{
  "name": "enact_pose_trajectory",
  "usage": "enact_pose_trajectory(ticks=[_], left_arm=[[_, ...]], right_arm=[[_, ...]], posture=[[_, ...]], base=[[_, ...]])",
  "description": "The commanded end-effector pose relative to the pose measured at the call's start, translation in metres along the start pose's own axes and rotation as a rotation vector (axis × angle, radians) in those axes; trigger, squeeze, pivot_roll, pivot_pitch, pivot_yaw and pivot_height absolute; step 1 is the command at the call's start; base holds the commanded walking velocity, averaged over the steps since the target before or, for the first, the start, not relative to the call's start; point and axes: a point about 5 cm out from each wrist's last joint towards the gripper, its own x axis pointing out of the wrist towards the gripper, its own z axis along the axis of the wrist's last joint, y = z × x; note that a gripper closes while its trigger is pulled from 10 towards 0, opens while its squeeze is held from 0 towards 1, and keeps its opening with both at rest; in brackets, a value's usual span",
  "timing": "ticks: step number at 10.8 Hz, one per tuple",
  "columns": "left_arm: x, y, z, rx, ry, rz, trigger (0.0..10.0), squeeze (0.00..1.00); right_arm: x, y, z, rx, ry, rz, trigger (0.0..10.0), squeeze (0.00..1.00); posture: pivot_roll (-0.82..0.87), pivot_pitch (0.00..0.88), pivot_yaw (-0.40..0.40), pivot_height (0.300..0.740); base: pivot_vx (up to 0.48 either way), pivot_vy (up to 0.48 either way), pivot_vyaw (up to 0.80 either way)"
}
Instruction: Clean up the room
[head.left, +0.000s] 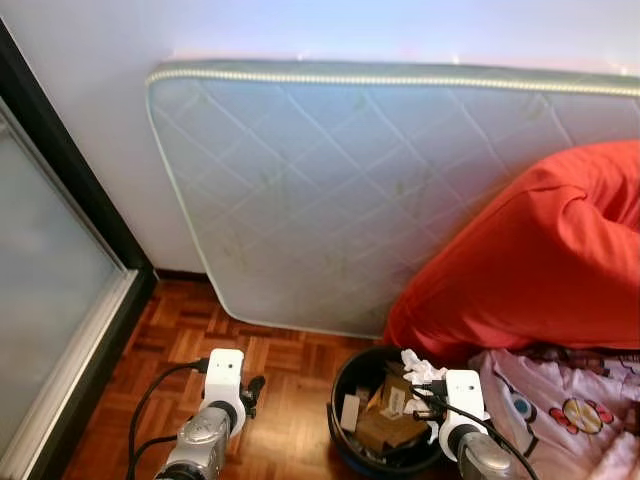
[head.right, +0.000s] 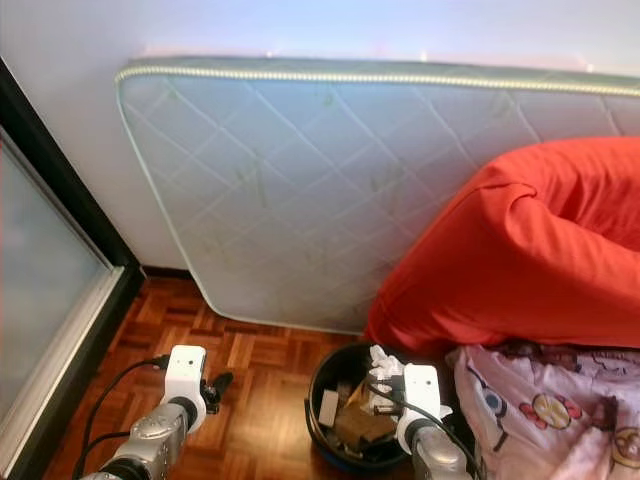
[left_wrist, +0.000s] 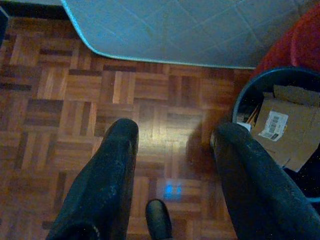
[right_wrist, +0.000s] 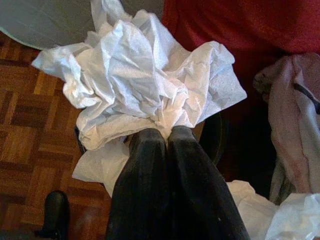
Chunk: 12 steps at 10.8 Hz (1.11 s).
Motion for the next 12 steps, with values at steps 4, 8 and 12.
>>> enact_pose_trajectory(ticks=[4,8,12], left_arm=[[-0.007,0.003,-0.018,-0.015,0.037,0.006,10.0,0.0],[-0.008,0.003,-0.02,-0.009,0.045,0.004,10.0,0.0],[-0.011,0.009,-0.024,-0.003,0.056,0.008,10.0,0.0]], right_arm=[[-0.004,-0.003,-0.011,0.013,0.028,-0.026,10.0,0.0],[-0.006,-0.007,-0.017,0.025,0.049,-0.048,10.0,0.0],[-0.005,-0.008,-0.015,0.025,0.045,-0.055,10.0,0.0]], posture=[[0.03,0.174,-0.006,0.74],[0.03,0.17,-0.002,0.74],[0.03,0.162,0.0,0.74]], base=[[0.0,0.0,0.0],[0.313,0.0,0.0],[0.141,0.0,-0.18]])
